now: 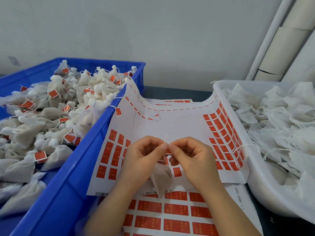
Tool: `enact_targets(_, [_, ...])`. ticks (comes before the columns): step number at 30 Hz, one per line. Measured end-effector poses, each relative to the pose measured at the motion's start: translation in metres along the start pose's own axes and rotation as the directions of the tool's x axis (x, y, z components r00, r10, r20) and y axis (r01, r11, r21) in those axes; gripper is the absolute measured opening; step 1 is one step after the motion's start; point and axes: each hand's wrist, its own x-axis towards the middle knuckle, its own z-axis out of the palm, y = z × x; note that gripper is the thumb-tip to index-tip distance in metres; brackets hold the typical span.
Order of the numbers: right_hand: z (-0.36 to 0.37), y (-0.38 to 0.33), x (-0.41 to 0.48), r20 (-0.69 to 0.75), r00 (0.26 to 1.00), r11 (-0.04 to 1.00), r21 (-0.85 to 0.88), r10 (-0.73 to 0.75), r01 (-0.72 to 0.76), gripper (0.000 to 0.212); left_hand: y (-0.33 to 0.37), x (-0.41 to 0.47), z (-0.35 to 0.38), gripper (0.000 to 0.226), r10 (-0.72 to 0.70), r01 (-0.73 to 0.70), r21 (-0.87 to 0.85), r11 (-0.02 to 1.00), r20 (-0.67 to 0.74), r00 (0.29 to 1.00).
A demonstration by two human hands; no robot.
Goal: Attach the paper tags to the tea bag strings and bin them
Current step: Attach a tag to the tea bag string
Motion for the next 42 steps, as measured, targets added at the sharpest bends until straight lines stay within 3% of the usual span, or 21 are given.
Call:
enact_targets(5, [0.0002, -0.0019, 0.0005, 0.036, 0.998, 0.997, 0.066, 0.044, -0.046, 0.004, -0.0007, 0.0014, -0.0034, 0.007, 0.004, -0.003, 0.013, 1.000, -0.038, 0.999])
enact_targets(9, [0.0021, -0.0028, -0.0005, 0.056, 0.996, 0.990, 0.124, 0.067, -0.073, 0.032, -0.0019, 0.0011, -0.0040, 0.013, 0.022, -0.019, 0.075, 0.997, -0.039, 0.999])
enact_targets(13, [0.0022, 0.0002, -0.0002, 0.013, 1.000, 0.999, 0.033, 0.021, -0.022, 0.005, -0.0014, 0.0007, -0.0028, 0.010, 0.004, -0.002, 0.064, 0.998, -0.019, 1.000])
enact_targets(17, [0.0010, -0.0014, -0.0002, -0.013, 1.000, 1.000, -0.009, -0.013, 0.013, 0.003, 0.0010, 0.0001, -0.0021, 0.007, -0.016, 0.015, -0.015, 1.000, -0.017, 1.000])
enact_targets(23, [-0.0001, -0.0022, 0.0010, -0.051, 0.999, 0.999, 0.035, 0.013, -0.011, 0.002, 0.0020, 0.0001, -0.0022, 0.008, -0.056, 0.055, -0.056, 0.997, -0.016, 0.998])
enact_targets(28, [0.0017, -0.0029, -0.0009, -0.024, 0.999, 0.994, 0.102, 0.028, -0.025, 0.020, 0.0020, 0.0006, -0.0014, 0.010, -0.052, 0.052, -0.004, 0.999, -0.066, 0.996])
enact_targets(31, [0.0025, -0.0007, -0.0002, -0.031, 0.999, 0.998, 0.061, 0.024, -0.022, 0.006, 0.0017, 0.0004, -0.0013, 0.011, -0.045, 0.045, 0.007, 0.999, -0.060, 0.997])
enact_targets(36, [0.0005, 0.0023, 0.0007, -0.067, 0.997, 0.999, -0.041, -0.029, 0.026, 0.011, 0.0009, -0.0002, 0.0007, 0.008, -0.064, 0.064, -0.002, 0.998, -0.035, 0.997])
enact_targets(41, [0.0009, 0.0000, 0.0000, -0.058, 0.998, 1.000, 0.009, 0.005, -0.005, 0.004, -0.0007, 0.0007, -0.0004, 0.007, -0.071, 0.073, 0.062, 0.995, -0.046, 0.996])
enact_targets(42, [0.0011, -0.0004, -0.0003, -0.048, 0.999, 0.999, 0.037, 0.009, -0.007, 0.014, -0.0009, 0.0010, -0.0007, 0.008, -0.069, 0.073, 0.078, 0.994, -0.048, 0.996])
